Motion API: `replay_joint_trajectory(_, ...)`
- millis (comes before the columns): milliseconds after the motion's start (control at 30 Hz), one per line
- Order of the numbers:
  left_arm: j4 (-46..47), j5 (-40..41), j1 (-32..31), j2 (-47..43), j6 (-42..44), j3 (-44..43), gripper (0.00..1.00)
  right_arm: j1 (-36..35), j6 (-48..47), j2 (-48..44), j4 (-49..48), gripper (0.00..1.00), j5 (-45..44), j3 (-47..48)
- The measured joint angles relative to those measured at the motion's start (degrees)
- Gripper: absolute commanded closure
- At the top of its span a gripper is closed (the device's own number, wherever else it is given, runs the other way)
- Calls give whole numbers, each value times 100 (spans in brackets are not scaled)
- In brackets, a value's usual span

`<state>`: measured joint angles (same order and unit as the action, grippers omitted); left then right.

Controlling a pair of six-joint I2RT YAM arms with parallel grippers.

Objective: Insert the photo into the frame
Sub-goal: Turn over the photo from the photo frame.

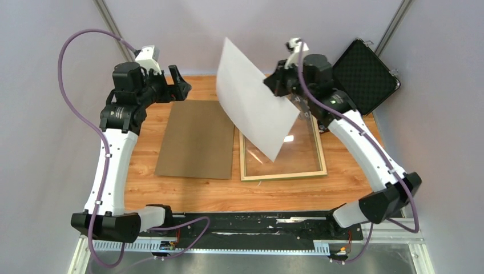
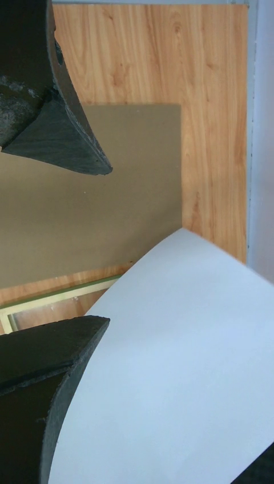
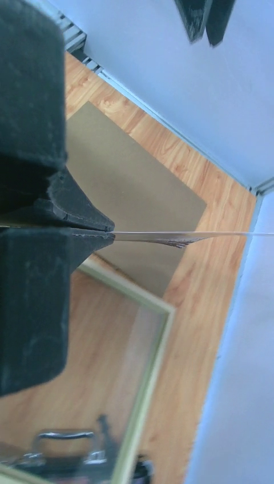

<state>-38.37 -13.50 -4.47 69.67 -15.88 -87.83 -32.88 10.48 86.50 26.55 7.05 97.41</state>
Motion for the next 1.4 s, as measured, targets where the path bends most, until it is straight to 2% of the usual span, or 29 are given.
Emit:
replay_joint_trajectory(133, 155, -192, 0, 101, 59, 9, 0, 1023, 785, -791, -525, 100, 859, -1366)
replay_joint_trajectory(233, 267, -348, 0, 238, 55, 42, 0, 1519, 1300, -1185, -1036, 100, 1397, -2374)
replay_joint_trajectory(400, 402, -590, 0, 527, 7, 221, 0, 2142, 2105, -1460, -1989, 100, 2074, -3908)
replay_joint_trajectory(500, 415, -686, 0, 682, -28, 299, 0, 2302, 2402, -1458, -2260, 100, 2275, -4454)
replay_joint_trajectory(833, 529, -907, 0, 739, -44, 455, 0, 2677, 2804, -1460, -2859, 100, 2492, -4680)
replay_joint_trajectory(1400, 809, -1196, 0, 1058, -50, 684, 0, 3141, 2507, -1558, -3432, 100, 2092, -5718)
